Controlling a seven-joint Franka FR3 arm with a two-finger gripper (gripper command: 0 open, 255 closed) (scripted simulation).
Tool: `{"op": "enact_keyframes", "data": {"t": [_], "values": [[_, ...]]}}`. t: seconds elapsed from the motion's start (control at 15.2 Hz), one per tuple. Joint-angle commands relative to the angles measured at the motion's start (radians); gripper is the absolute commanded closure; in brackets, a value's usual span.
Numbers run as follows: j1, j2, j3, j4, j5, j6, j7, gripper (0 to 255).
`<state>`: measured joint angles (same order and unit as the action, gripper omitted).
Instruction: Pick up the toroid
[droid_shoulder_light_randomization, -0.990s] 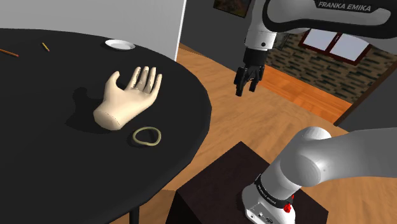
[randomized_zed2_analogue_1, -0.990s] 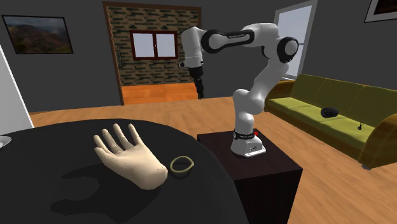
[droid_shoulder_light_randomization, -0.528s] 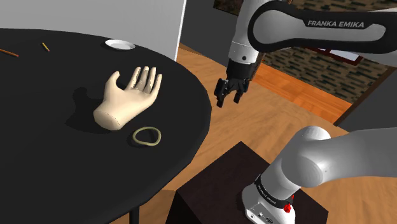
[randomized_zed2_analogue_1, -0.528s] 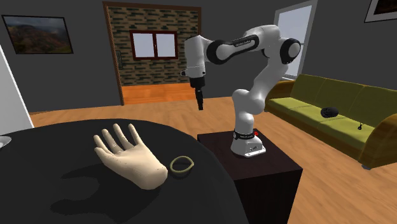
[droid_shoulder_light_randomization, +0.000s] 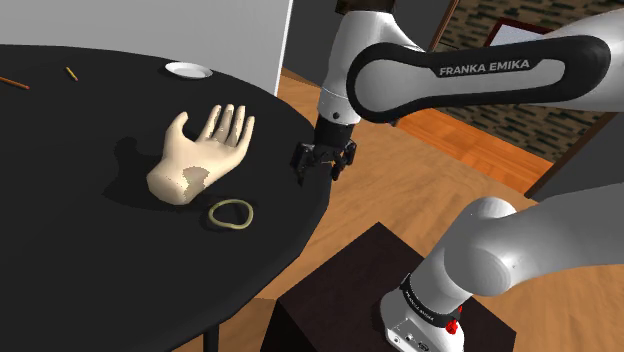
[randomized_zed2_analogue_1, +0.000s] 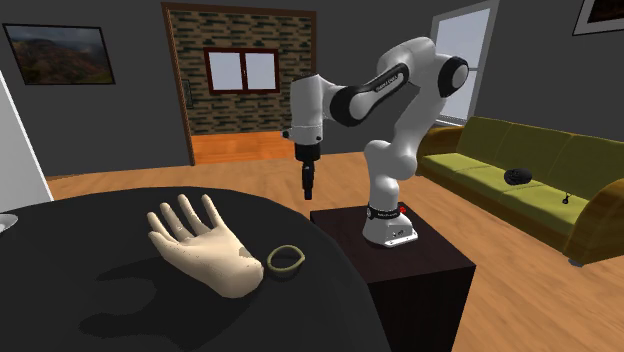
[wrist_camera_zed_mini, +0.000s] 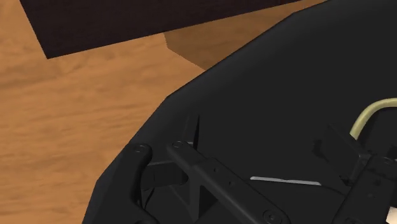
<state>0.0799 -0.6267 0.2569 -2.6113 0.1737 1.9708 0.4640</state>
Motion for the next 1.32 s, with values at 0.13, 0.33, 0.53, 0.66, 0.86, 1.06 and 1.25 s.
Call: {"op": "enact_keyframes", "data": {"t": [0.13, 0.33, 0.53, 0.66, 0.86, 1.06, 1.25], "values": [[0.002, 0.111, 0.097, 0.019, 0.024, 0.145, 0.132, 0], [-0.011, 0.21, 0.171, 0.052, 0.012, 0.247, 0.237, 0], [-0.038, 0.319, 0.246, 0.1, -0.034, 0.34, 0.358, 0], [-0.059, 0.394, 0.292, 0.138, -0.086, 0.391, 0.447, 0], [-0.064, 0.424, 0.3, 0.12, -0.104, 0.437, 0.462, 0], [-0.071, 0.457, 0.309, 0.103, -0.126, 0.482, 0.48, 0], [-0.075, 0.476, 0.314, 0.096, -0.139, 0.506, 0.491, 0]]}}
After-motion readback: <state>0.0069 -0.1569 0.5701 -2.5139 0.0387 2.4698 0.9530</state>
